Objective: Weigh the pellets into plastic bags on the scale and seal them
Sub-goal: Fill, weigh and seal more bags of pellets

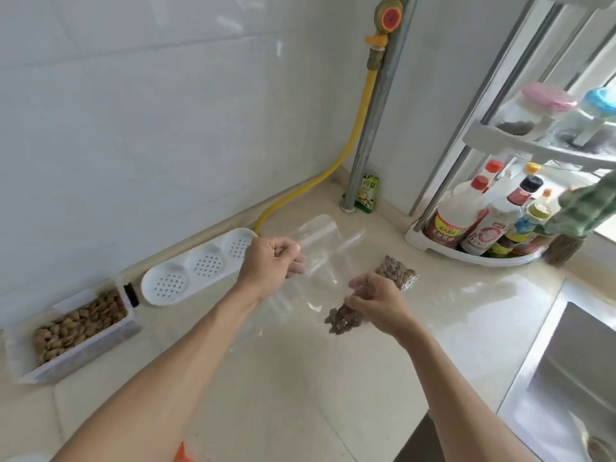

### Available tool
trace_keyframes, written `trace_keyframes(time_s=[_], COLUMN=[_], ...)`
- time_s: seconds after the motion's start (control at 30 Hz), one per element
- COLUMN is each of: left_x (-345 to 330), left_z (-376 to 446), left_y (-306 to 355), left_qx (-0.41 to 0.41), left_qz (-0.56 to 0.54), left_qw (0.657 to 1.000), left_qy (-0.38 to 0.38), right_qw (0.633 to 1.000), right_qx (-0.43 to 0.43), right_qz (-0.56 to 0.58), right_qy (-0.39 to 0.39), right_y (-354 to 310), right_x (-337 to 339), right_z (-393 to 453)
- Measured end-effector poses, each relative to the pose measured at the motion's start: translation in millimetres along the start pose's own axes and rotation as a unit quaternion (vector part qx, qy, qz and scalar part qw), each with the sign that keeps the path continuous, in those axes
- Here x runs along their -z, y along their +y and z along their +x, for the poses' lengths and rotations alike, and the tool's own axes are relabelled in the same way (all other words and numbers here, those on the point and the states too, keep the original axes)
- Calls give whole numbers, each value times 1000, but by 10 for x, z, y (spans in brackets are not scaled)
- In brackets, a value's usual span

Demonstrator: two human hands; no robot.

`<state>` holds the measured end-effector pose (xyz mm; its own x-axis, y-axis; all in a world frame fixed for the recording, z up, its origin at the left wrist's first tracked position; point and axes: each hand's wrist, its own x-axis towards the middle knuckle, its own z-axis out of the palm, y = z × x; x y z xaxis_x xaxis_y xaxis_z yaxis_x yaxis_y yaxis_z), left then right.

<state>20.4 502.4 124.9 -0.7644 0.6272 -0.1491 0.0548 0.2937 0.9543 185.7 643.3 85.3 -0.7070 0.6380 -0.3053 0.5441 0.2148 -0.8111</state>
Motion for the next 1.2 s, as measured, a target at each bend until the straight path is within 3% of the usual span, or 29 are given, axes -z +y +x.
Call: trace_keyframes(time_s=[0.3, 0.63, 0.73, 0.87, 1.07, 1.2], left_x=[-716, -914, -820, -534, 136, 441], left_z=[791, 1074, 1048, 862, 352, 98], left_y=[-451, -698, -740, -811, -1092, -1290], left_qx=[18, 47, 30, -1, 66, 98], left_qz=[289, 334, 380, 405, 472, 517], left_qw=[956, 941, 925, 914, 879, 851], left_qy=[50, 32, 12, 25, 17, 4], right_qw=[979, 953, 934, 945, 944, 924], right_qx=[7, 4, 10, 77, 162, 168], right_qz=[-198, -301, -353, -316, -283, -331], right_qy=[35, 37, 52, 44, -39, -93], right_y=[429, 642, 632, 385, 12, -65], right_x=[408, 328, 293, 60, -770, -1218], right_z=[728, 1066, 1085, 1130, 1070, 982])
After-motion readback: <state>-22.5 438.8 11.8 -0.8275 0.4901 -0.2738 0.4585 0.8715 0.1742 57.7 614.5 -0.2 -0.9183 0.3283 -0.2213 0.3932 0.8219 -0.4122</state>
